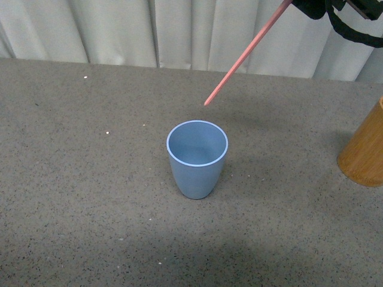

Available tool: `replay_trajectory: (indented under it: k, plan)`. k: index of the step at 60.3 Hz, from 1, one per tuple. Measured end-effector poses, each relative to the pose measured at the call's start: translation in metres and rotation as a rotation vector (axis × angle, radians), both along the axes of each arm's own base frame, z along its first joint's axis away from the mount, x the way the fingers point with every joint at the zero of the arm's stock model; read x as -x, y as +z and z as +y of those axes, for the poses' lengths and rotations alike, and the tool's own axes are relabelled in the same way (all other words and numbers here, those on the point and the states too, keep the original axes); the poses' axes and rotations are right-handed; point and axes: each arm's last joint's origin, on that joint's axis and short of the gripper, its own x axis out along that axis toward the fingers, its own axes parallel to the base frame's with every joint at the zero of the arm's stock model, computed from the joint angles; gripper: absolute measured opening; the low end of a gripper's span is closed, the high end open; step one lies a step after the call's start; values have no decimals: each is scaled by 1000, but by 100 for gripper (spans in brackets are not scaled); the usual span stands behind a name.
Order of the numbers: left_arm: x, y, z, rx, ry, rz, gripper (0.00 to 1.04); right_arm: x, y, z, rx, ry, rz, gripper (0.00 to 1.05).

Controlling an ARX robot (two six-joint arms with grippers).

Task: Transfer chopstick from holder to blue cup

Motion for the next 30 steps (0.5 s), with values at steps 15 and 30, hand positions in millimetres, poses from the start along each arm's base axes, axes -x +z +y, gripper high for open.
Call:
replay_trajectory:
  k: [15,30]
  plan:
    - [0,0,0,0,0,0,98,-1,-12,4,8,8,32,12]
    - [0,0,0,0,0,0,98,-2,-22,7,9,13,59,12]
